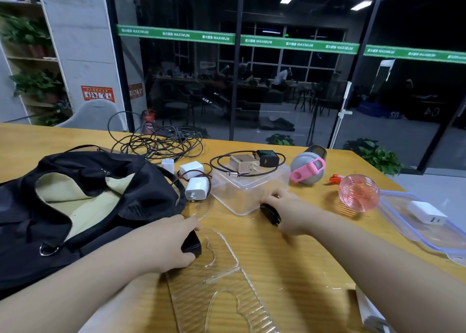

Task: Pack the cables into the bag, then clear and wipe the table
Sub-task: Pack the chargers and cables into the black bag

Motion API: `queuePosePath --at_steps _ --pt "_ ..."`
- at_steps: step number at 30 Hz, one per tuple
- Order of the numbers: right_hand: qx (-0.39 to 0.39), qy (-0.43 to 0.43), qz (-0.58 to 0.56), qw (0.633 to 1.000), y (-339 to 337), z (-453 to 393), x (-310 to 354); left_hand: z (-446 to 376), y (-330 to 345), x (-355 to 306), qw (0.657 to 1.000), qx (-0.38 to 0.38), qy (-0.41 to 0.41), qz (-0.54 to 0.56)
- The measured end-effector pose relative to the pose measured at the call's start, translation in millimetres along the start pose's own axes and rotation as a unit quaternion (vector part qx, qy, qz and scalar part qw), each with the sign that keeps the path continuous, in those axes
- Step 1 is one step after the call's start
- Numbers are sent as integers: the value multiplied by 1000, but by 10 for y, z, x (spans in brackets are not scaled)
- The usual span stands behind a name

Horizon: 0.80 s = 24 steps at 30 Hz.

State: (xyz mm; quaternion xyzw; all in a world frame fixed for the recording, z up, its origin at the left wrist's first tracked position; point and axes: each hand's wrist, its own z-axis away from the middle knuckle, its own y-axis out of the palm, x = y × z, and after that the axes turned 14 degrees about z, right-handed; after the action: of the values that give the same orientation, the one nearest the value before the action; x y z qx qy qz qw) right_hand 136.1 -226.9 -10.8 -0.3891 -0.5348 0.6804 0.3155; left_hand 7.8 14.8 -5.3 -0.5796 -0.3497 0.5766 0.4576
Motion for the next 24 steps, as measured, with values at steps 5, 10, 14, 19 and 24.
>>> queuePosePath --at_steps 5,10,14,19,24 --pt "20 -26 67 997 -16 -41 -31 -9 -39 20 1000 -2 12 20" --pt "9 -39 101 994 -73 -49 -70 20 -19 40 997 -28 42 52" --pt "-25 -47 97 994 -248 49 -1 67 -25 20 988 -70 96 98" --pt "-130 -93 17 987 -548 79 405 8 -253 77 951 -242 99 166" --pt "-154 -191 -123 962 -995 -307 871 -358 -763 543 903 -373 -35 210"
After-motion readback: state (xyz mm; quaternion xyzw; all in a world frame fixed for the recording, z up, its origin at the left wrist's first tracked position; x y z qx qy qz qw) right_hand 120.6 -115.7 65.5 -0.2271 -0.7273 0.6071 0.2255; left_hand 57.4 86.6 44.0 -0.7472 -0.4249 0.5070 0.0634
